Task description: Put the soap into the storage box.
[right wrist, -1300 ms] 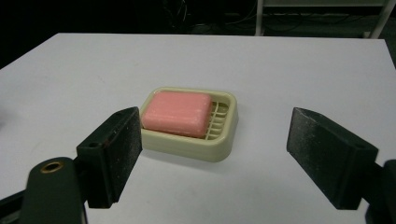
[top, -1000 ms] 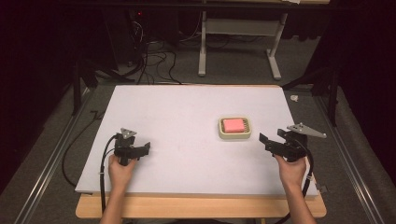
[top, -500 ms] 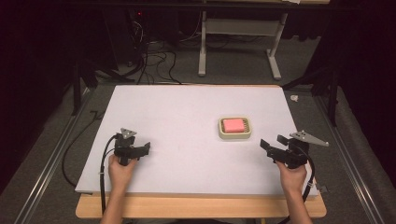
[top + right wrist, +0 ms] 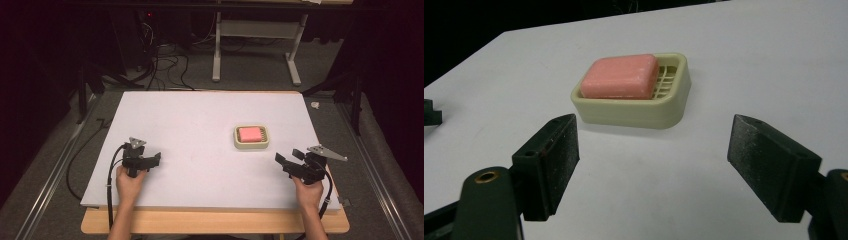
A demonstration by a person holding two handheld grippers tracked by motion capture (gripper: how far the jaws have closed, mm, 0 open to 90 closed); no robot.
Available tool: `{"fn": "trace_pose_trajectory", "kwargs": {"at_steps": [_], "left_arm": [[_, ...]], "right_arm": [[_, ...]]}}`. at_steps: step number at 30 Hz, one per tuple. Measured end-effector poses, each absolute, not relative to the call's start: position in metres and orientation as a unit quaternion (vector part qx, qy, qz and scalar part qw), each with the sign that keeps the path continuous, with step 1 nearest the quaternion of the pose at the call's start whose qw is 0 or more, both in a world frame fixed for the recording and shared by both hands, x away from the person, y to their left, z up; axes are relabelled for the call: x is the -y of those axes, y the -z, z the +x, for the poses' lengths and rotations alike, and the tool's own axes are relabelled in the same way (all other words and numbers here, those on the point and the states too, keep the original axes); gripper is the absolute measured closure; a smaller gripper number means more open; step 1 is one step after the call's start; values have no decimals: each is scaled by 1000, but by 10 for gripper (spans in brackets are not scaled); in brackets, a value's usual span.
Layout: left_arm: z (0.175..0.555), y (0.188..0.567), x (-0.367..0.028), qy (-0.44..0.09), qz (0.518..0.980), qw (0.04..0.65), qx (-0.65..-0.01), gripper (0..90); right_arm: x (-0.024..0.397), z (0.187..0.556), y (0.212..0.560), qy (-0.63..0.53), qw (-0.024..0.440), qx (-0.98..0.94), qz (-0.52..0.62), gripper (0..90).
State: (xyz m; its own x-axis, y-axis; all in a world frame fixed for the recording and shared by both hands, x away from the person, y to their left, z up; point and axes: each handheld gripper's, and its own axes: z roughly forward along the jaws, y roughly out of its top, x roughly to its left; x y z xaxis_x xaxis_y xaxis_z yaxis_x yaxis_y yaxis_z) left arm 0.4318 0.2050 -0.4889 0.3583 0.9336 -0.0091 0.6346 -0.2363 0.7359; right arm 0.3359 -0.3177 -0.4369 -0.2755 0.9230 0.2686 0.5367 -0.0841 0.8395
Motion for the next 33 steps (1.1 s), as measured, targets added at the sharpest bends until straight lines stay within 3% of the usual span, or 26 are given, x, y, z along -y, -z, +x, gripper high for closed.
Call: {"fn": "trace_pose_trajectory", "kwargs": {"at_steps": [33], "left_arm": [[432, 489, -205, -224, 754, 333, -520, 196]], "right_arm": [[283, 345, 466, -423, 196, -688, 556, 250]]}}
